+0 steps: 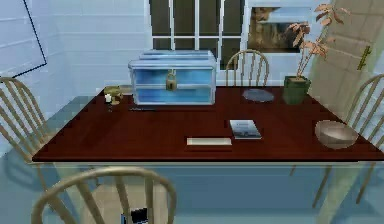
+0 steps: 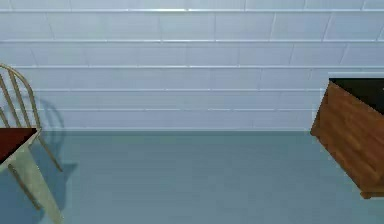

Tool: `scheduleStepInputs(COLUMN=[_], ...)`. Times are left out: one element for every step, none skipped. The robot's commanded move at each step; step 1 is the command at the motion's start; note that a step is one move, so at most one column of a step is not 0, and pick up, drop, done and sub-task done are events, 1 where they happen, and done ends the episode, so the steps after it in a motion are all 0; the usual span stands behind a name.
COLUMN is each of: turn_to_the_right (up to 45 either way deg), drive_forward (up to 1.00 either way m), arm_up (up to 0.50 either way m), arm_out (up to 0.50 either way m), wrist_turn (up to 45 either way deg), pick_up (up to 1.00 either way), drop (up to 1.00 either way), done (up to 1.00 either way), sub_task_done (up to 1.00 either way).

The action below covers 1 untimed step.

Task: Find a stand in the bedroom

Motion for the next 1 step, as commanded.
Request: scheduleStepInputs(turn_to_the_right=[-45.0], drive_forward=[0.0], arm_up=[0.0], arm_out=[0.0], wrist_turn=[0.0], pick_up=[0.0], drop=[0.0], done=[0.0], sub_task_done=[0.0])
